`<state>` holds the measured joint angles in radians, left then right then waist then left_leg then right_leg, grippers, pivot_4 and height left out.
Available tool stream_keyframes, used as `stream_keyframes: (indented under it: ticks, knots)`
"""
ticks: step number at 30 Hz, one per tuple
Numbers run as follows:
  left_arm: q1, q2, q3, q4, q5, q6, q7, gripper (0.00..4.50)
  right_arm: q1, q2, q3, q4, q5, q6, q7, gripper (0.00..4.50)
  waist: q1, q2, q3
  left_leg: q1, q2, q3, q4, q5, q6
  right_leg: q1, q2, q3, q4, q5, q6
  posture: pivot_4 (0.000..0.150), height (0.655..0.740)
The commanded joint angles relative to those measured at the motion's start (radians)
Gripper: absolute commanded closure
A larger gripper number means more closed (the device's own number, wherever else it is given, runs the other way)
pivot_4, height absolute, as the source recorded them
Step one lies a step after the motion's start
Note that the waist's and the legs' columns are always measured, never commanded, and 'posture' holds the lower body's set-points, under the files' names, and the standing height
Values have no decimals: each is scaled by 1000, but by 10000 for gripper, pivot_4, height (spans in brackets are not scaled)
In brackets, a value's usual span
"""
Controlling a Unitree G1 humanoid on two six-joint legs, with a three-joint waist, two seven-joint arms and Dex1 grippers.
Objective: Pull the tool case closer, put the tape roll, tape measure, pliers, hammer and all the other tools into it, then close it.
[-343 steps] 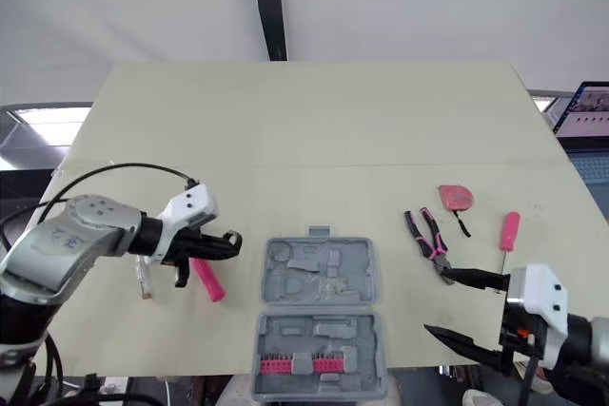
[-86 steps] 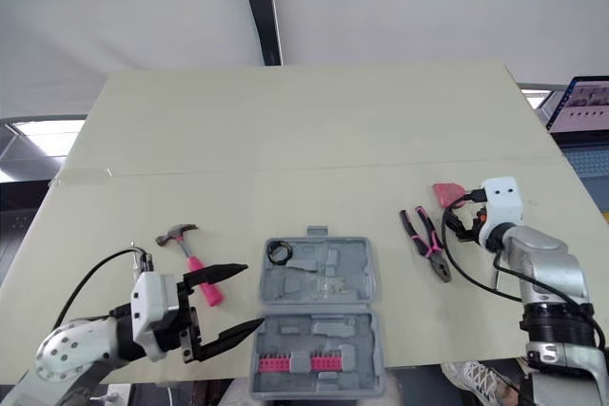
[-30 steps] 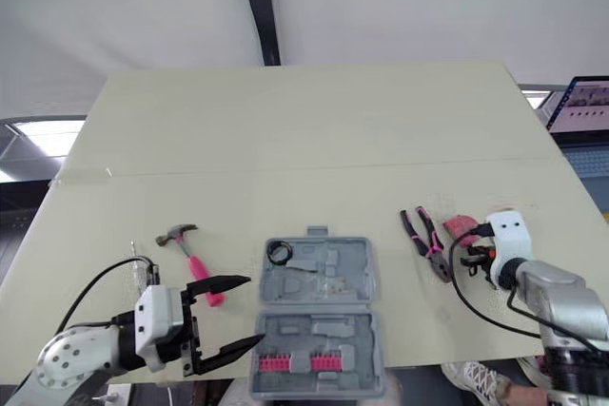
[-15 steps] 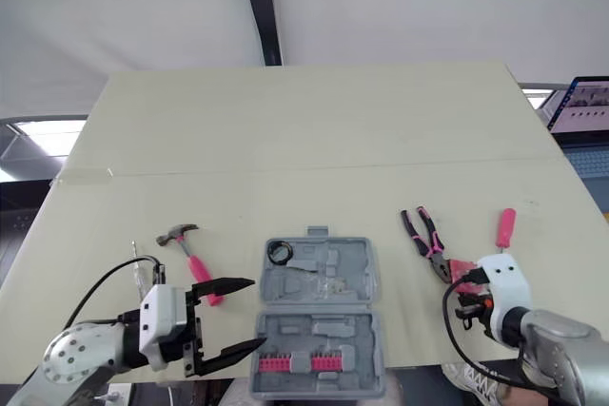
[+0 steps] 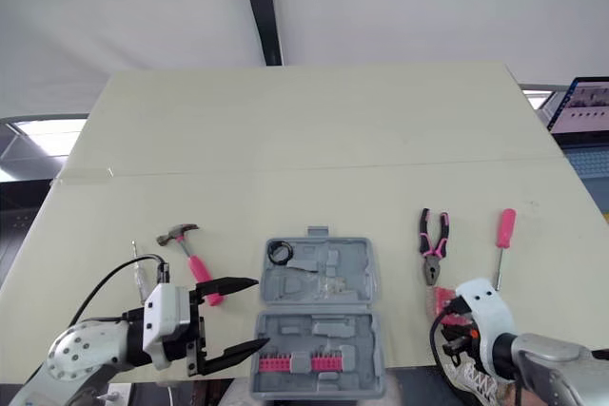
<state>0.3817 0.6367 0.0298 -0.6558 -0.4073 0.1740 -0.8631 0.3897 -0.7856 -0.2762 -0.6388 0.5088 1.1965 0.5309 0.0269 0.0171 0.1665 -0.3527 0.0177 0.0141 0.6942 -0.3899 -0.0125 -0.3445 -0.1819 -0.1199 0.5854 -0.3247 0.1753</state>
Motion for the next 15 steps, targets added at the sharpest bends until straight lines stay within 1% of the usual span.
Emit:
stream_keyframes:
  ticks: [1,6,15]
  knots:
    - [6,4,2,-26,-17,-1,1,0,36,-25,30,-25,1,-24,31,44335,0,0,0,0,0,0,0,0,0,0,0,0,0,0,0,1500,7400]
    - [22,11,14,-30,-32,1,-11,0,42,-23,24,-15,4,-32,23,44335,0,0,0,0,0,0,0,0,0,0,0,0,0,0,0,1500,7400]
    - [42,42,57,12,-63,-49,-87,0,34,13,-7,-12,24,2,10,44335,0,0,0,0,0,0,0,0,0,0,0,0,0,0,0,1500,7400]
